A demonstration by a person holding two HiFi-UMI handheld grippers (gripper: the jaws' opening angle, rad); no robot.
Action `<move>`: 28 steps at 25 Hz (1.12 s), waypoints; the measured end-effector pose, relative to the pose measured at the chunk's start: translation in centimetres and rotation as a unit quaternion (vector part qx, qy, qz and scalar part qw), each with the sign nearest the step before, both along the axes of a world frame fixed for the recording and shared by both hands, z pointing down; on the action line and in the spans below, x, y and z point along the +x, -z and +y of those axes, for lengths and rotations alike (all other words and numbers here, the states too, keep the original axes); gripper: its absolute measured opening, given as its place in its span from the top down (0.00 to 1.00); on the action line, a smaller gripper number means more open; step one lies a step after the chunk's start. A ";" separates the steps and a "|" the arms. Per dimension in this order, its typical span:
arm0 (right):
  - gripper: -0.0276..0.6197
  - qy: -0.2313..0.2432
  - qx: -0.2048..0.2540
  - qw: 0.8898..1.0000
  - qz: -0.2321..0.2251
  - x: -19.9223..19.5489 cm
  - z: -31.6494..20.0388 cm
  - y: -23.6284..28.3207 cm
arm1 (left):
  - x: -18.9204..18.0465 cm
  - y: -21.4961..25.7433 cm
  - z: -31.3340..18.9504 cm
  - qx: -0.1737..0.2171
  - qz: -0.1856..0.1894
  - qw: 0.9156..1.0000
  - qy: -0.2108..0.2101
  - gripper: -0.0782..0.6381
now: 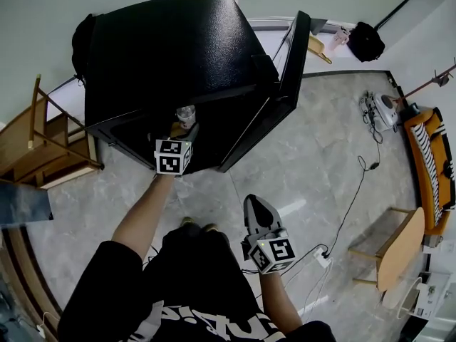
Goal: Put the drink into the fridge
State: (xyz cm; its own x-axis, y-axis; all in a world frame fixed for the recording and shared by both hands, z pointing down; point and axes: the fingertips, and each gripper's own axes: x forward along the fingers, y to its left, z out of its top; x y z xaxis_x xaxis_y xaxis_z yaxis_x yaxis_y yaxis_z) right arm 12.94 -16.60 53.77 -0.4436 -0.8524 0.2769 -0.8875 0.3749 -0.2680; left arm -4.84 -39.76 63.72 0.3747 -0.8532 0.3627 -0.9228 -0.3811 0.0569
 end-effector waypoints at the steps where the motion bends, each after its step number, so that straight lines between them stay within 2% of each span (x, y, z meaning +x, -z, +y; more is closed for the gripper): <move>1: 0.92 0.002 0.000 1.000 0.000 -0.1 0.2 0.4 | 0.1 0.7 0.8 0.000 0.004 1.000 -0.001 0.44; 8: 0.92 0.020 0.002 1.000 0.003 -1.0 1.3 3.4 | 0.8 5.8 6.6 -0.008 0.039 0.999 -0.008 0.44; 15: 0.92 0.030 0.009 1.000 -0.004 -1.4 1.9 5.5 | 1.6 10.5 12.2 -0.030 0.092 0.995 -0.023 0.44; 21: 0.92 0.036 0.016 0.999 -0.012 -1.5 1.7 6.5 | 1.8 14.1 16.0 -0.039 0.110 0.992 -0.042 0.45; 24: 0.92 0.039 0.017 0.999 -0.015 -1.7 1.6 6.8 | 1.9 15.6 17.6 -0.041 0.107 0.992 -0.061 0.55; 28: 0.92 0.046 0.023 0.999 -0.014 -2.1 1.4 7.7 | 1.3 18.0 19.0 -0.027 0.117 0.990 -0.068 0.74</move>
